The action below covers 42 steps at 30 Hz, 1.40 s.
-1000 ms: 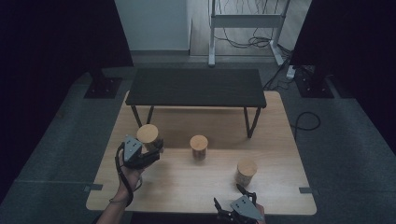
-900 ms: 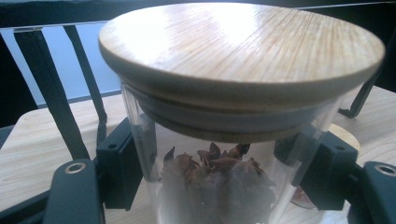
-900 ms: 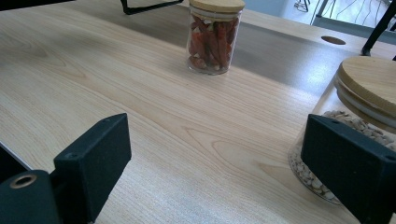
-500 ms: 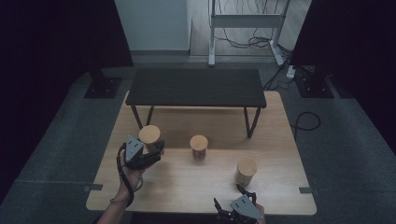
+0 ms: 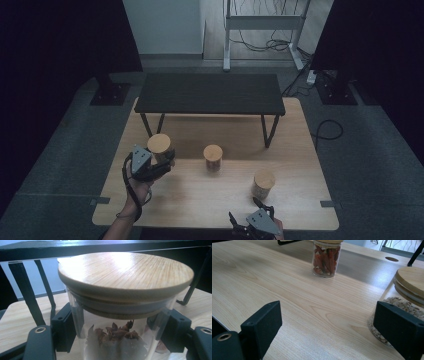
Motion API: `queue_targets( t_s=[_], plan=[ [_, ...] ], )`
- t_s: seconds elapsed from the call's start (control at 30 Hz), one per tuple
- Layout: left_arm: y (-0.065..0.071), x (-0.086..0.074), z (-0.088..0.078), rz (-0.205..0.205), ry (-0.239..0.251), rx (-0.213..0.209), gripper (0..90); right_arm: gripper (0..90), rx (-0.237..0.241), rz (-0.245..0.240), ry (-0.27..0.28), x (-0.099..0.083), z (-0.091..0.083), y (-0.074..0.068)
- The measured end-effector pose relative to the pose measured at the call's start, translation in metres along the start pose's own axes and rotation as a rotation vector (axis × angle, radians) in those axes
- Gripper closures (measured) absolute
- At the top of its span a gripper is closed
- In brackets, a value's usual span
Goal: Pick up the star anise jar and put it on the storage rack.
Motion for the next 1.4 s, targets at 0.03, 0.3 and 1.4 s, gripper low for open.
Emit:
queue_targets(
  t_s=[0.03,0.3,1.4],
  plan=[
    [0.0005,0.0004,-0.0004,0.001,0.001,0.0,26.2,7.9,0.0,0.0,0.0,0.0,0.0,0.0],
    [0.0011,0.0022,-0.0027,-0.001,0.01,-0.001,26.2,7.9,-0.001,0.002,0.0,-0.0002,-0.0002,0.0004],
    [0.0015,0.0074,-0.0072,0.004,0.025,-0.001,26.2,7.9,-0.015,0.01,0.003,-0.0004,-0.0014,0.001]
  ],
)
Point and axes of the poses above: each handheld gripper's, and its own axes: z roughly forward along the jaws, x roughly out of its top, y roughly to its right, the point moved 6 cm from there along z, roughly forward along the jaws, and after that the axes turned 7 degrees about -z, right-handed, at the moved point
